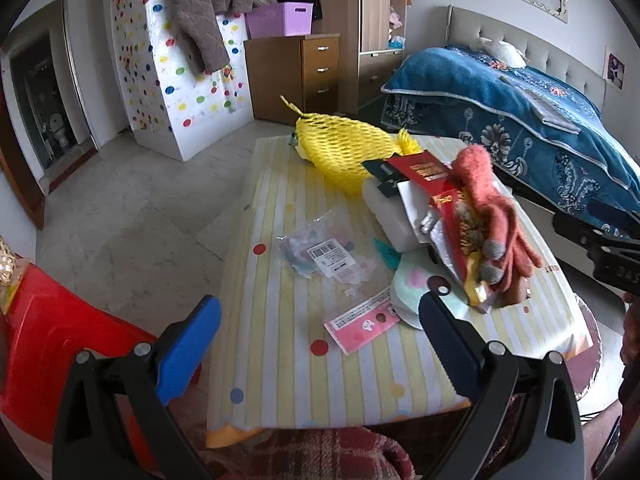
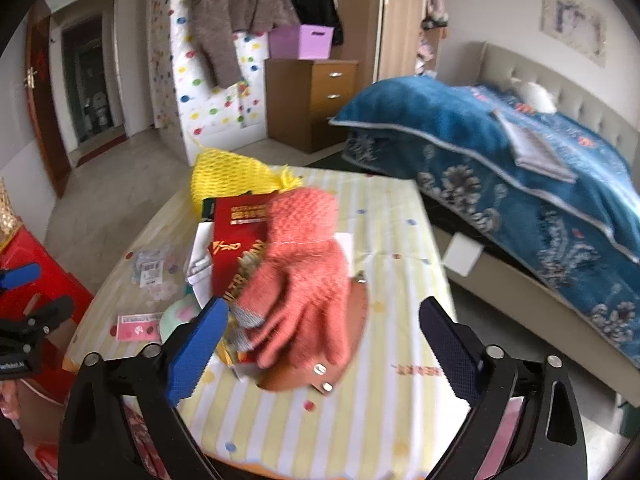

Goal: Collect trash
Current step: 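Reach the right gripper toward the pink knitted gloves on the table, then grasp the pink gloves with the right gripper and lift them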

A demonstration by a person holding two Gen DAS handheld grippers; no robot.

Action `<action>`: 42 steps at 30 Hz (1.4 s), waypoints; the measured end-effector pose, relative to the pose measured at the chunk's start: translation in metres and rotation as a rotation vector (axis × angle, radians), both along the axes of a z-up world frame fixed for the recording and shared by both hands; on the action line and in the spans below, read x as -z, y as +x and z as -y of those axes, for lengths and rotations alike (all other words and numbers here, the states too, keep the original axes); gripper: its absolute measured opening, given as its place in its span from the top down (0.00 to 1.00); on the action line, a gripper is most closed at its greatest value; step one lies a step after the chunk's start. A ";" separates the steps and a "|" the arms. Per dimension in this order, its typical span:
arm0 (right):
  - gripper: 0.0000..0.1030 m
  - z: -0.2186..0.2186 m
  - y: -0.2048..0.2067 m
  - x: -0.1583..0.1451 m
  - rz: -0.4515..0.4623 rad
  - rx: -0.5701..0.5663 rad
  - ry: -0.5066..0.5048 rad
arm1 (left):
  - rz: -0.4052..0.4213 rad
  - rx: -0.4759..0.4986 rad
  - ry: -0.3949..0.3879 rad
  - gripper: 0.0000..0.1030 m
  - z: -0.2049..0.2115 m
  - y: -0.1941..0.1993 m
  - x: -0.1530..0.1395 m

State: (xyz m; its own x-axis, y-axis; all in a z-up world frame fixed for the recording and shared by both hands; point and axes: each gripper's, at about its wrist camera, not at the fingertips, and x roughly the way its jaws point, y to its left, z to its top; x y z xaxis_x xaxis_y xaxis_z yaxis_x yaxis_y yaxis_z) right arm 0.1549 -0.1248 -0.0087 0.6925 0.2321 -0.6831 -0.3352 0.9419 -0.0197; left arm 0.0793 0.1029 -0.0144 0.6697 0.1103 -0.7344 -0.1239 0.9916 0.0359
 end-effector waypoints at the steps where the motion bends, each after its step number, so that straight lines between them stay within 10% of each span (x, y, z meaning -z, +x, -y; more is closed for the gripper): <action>1: 0.12 -0.002 0.003 0.002 0.005 -0.001 -0.014 | -0.003 -0.004 0.002 0.07 -0.001 0.003 0.001; 4: 0.30 -0.013 0.020 0.012 -0.020 -0.007 0.000 | -0.009 -0.009 -0.004 0.13 -0.005 0.013 0.006; 13: 0.36 -0.029 0.054 0.035 -0.078 0.013 0.026 | -0.011 -0.004 -0.026 0.13 -0.010 0.027 0.016; 18: 0.78 -0.032 0.056 0.036 -0.103 0.018 0.037 | -0.007 0.017 -0.023 0.13 -0.007 0.022 0.013; 30: 0.82 0.027 -0.019 -0.075 0.179 0.051 0.229 | 0.050 -0.020 0.004 0.11 -0.020 -0.014 -0.004; 42: 0.82 0.056 -0.059 -0.036 0.091 0.092 0.195 | -0.057 -0.009 -0.014 0.11 -0.009 -0.003 0.048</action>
